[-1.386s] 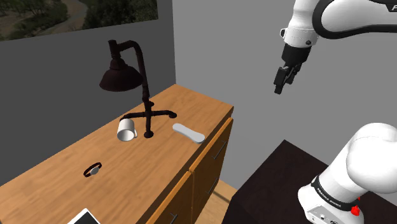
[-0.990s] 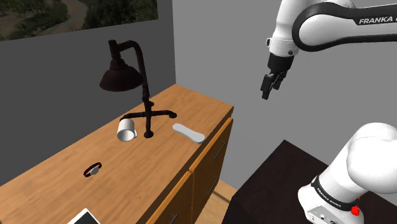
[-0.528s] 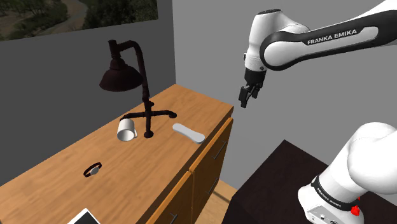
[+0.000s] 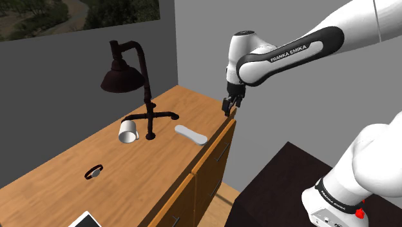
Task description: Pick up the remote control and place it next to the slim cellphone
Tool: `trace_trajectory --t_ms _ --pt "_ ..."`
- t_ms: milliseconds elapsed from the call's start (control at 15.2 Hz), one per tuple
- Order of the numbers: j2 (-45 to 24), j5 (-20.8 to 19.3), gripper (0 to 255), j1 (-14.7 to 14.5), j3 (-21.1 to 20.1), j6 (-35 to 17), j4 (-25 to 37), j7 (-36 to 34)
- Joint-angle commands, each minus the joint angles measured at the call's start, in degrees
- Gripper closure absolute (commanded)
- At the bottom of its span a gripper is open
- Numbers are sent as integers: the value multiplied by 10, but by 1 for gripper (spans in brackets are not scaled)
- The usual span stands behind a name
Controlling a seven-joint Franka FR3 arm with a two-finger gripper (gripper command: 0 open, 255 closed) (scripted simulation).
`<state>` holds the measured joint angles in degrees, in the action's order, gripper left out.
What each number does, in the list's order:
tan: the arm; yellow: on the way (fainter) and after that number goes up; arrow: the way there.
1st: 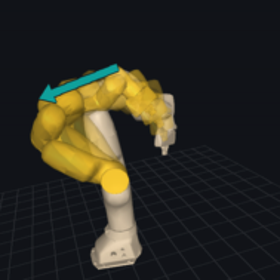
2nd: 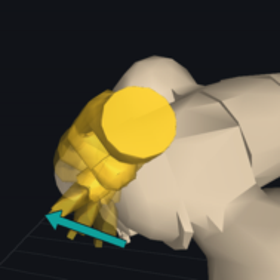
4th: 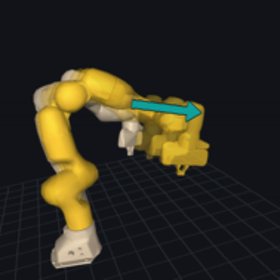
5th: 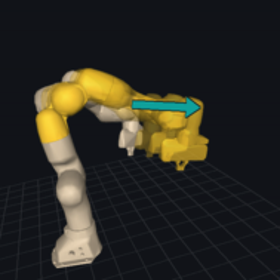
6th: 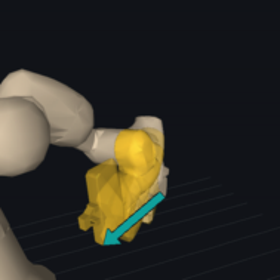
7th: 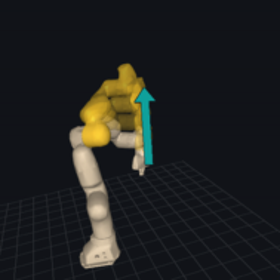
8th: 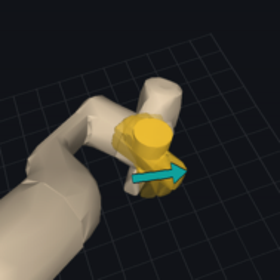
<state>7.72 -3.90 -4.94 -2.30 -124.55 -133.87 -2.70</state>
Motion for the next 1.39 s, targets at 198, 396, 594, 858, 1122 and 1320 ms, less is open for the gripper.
trace_trajectory --t_ms 198,396,594,858,1122,1320 --pt "-113 -2 0 -10 -10 -55 59 -9" --pt "-178 -5 0 -15 -15 -78 102 -13" --pt "-243 -8 0 -22 -18 -95 152 -17" --pt "-331 -13 0 -31 -22 -108 228 -20" --pt "-419 -18 0 -43 -24 -109 316 -22" --pt "-467 -20 0 -48 -25 -111 364 -22"
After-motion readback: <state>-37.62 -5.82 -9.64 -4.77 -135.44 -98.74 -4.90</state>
